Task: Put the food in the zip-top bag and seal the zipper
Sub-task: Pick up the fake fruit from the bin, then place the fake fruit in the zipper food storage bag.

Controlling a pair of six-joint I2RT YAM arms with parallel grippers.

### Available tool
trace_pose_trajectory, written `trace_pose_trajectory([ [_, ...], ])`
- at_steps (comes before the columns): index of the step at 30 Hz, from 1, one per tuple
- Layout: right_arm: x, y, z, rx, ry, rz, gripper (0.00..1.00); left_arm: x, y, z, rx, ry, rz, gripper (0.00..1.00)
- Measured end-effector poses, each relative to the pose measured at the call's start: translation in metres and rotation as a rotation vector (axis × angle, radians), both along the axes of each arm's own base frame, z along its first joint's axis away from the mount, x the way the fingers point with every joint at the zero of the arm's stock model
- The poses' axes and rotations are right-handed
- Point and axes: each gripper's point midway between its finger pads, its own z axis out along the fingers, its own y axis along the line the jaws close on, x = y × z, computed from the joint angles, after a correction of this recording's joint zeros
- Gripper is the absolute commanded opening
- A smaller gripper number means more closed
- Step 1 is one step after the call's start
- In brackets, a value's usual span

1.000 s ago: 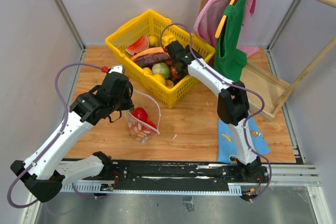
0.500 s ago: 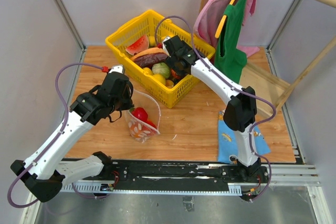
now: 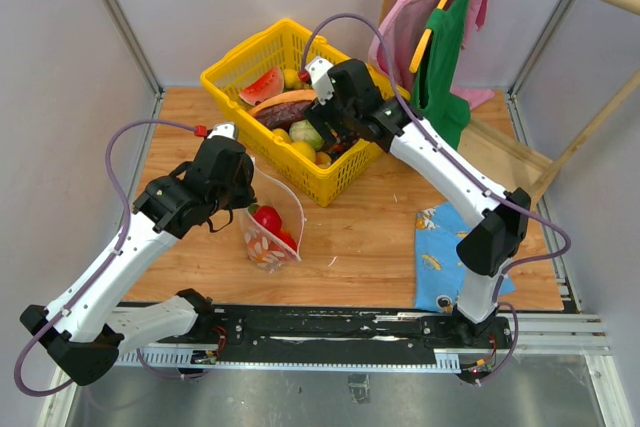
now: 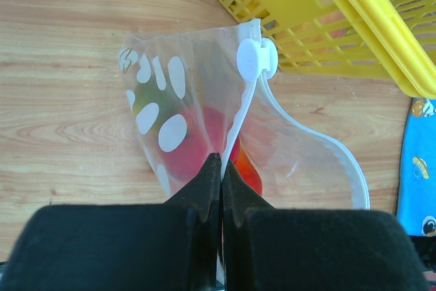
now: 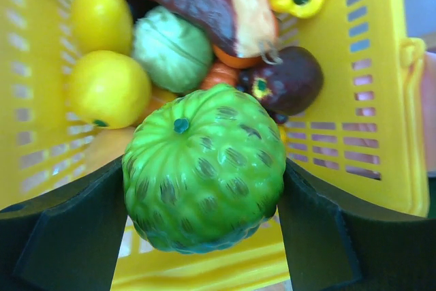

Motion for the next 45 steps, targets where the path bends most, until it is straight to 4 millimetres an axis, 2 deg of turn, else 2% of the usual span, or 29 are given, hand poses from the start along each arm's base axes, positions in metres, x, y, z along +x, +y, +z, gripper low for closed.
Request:
trace_pose_trajectory([
  [7, -0.045, 0.027, 0.013, 0.158, 0.030, 0.165, 0.40, 0.000, -0.002, 0.000, -0.007, 0.002, -0.007, 0.00],
  [16, -0.105, 0.041, 0.048, 0.387, -0.005, 0.360, 0.39, 0.000, -0.003, 0.001, -0.014, -0.003, -0.010, 0.00],
  [21, -0.138, 0.061, 0.053, 0.456, -0.003, 0.505, 0.39, 0.000, -0.005, 0.003, -0.019, -0.011, -0.024, 0.00],
  [26, -0.171, 0.084, 0.048, 0.493, 0.038, 0.657, 0.39, -0.001, -0.006, 0.006, -0.025, -0.021, -0.042, 0.00],
  [36, -0.230, 0.115, 0.031, 0.505, 0.105, 0.917, 0.39, -0.002, -0.006, 0.008, -0.023, -0.026, -0.057, 0.00],
  [41, -0.240, 0.125, 0.019, 0.502, 0.142, 0.988, 0.39, -0.005, -0.006, 0.010, -0.026, -0.032, -0.067, 0.00],
  [45, -0.237, 0.131, -0.005, 0.471, 0.203, 0.981, 0.36, -0.007, -0.006, 0.013, -0.038, -0.041, -0.077, 0.00],
])
